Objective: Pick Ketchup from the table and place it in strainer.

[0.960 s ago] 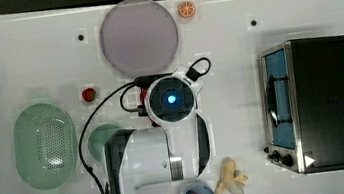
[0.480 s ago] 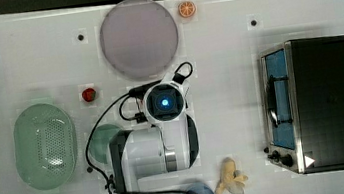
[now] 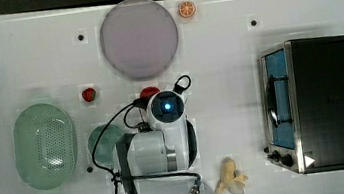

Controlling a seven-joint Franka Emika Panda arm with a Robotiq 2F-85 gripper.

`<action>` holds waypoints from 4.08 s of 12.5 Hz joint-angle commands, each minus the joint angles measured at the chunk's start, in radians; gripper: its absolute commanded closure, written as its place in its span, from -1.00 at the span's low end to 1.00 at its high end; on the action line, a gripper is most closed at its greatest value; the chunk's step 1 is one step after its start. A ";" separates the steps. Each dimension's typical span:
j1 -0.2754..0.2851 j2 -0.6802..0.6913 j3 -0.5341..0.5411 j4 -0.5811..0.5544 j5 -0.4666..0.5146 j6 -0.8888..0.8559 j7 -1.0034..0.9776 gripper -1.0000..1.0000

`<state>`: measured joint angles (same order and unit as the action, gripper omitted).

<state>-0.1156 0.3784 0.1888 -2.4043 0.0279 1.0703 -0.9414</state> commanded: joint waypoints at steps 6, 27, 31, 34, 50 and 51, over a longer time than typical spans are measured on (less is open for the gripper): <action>-0.001 -0.089 -0.010 0.007 -0.003 0.083 -0.034 -0.09; 0.067 -0.433 0.407 0.137 0.048 -0.359 0.673 -0.09; 0.072 -0.300 0.507 0.138 0.048 -0.176 0.832 -0.09; 0.089 -0.176 0.543 0.137 0.043 -0.028 0.926 -0.09; -0.055 -0.257 0.480 0.142 0.030 -0.050 0.975 -1.00; -0.086 -0.304 0.453 0.150 0.030 -0.106 0.975 -1.00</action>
<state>-0.1195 0.1148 0.6982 -2.2754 0.0484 0.9829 -0.0204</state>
